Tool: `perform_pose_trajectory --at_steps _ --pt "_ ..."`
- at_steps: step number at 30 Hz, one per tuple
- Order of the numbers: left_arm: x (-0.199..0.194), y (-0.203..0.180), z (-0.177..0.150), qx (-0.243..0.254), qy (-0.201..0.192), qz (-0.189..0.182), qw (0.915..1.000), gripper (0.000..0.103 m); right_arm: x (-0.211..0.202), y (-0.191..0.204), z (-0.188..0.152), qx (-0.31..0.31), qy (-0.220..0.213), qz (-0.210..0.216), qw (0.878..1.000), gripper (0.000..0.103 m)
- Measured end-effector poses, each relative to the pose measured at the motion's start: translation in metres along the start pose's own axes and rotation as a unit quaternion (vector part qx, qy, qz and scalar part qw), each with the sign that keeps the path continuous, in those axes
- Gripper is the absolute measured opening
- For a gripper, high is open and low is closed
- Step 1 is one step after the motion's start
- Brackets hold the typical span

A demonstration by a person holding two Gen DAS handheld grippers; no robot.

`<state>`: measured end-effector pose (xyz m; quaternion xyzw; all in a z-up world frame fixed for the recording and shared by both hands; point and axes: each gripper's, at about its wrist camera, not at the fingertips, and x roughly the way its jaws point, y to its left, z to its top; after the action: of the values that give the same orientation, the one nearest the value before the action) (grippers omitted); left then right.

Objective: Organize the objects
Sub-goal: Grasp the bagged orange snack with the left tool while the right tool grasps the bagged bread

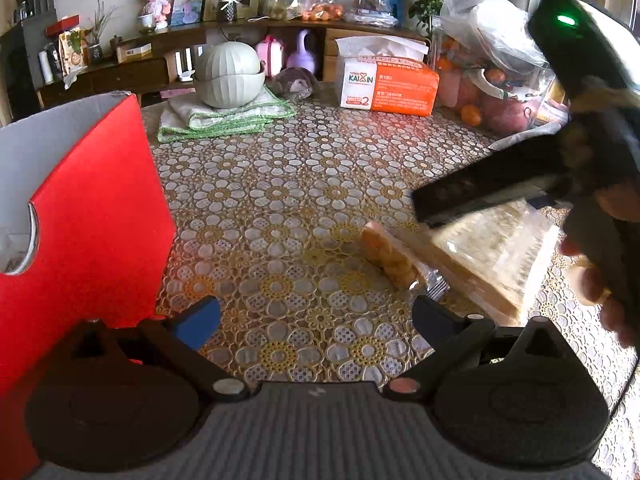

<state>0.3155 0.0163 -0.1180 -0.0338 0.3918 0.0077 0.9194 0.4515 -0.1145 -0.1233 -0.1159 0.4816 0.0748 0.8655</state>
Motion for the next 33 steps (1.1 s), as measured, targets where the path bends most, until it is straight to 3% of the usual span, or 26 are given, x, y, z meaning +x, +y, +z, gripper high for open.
perform_pose_trajectory --at_steps 9,26,28,31,33 --pt "0.004 -0.003 0.005 -0.018 0.001 -0.017 0.9997 0.102 -0.015 -0.043 -0.037 -0.020 0.003 0.026 0.999 0.100" --pt "0.034 -0.032 0.024 -0.033 0.016 0.014 0.9992 0.100 -0.060 -0.070 -0.113 -0.113 -0.038 0.051 0.991 0.099" --pt "0.035 -0.035 0.024 -0.024 0.013 0.020 0.9994 0.093 -0.066 -0.070 -0.117 -0.120 -0.046 0.055 0.990 0.099" --pt "0.032 -0.037 0.025 -0.016 0.005 0.019 0.9997 0.073 -0.075 -0.072 -0.119 -0.115 -0.061 0.057 0.990 0.099" --pt "0.030 -0.038 0.025 -0.012 -0.001 0.020 0.9997 0.048 -0.083 -0.076 -0.117 -0.102 -0.069 0.063 0.990 0.099"
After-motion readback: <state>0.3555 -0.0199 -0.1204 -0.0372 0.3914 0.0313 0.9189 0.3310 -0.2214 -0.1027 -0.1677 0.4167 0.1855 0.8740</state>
